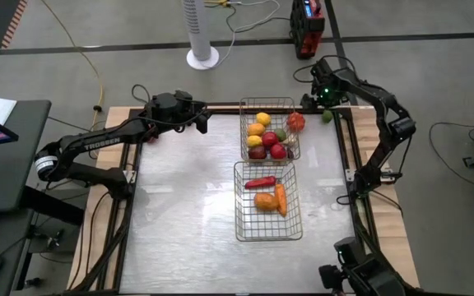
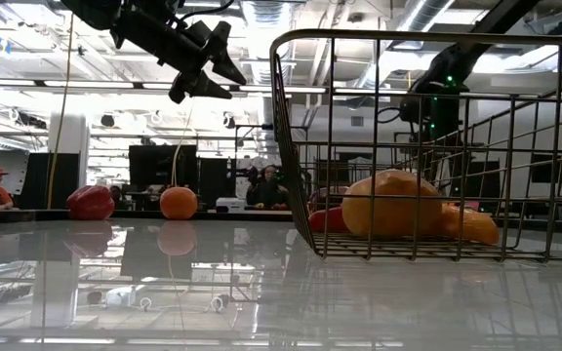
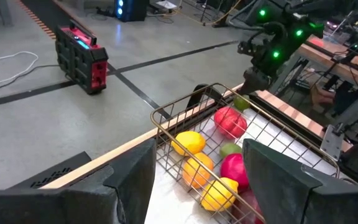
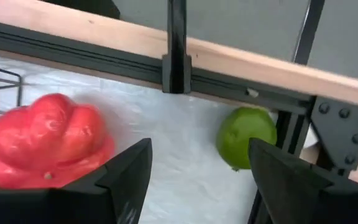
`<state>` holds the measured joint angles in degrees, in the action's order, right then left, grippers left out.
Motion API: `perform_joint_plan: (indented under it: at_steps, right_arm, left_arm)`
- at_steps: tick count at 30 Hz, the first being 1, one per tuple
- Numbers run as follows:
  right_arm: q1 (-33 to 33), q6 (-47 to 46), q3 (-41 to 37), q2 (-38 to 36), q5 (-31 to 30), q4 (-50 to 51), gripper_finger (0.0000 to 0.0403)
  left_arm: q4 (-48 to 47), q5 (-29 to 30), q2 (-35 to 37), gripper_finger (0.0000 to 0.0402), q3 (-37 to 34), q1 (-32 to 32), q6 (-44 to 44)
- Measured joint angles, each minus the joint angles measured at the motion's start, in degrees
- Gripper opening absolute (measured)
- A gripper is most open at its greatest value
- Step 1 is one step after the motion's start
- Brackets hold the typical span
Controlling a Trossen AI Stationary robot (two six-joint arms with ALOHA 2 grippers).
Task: Sort produce into baskets
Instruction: Put the orange fruit into the top wire basket
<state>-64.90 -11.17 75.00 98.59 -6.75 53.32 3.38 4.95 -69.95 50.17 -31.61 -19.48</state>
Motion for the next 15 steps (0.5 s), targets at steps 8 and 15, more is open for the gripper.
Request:
perform_joint_plan:
  at_steps: [8,15]
  right_arm:
    - [-0.04,4.79,0.79,0.06,2.71,2.51,0.0291]
    - [3.91,6.97,0.74,-6.48,5.32,-0.63,0.0291]
  left_arm:
    - [0.10,0.02,0.00,0.0226,0.00,0.02,1.22]
    - [-4.68,0.49,2.48,0.0226,0.01,-0.63,-2.14]
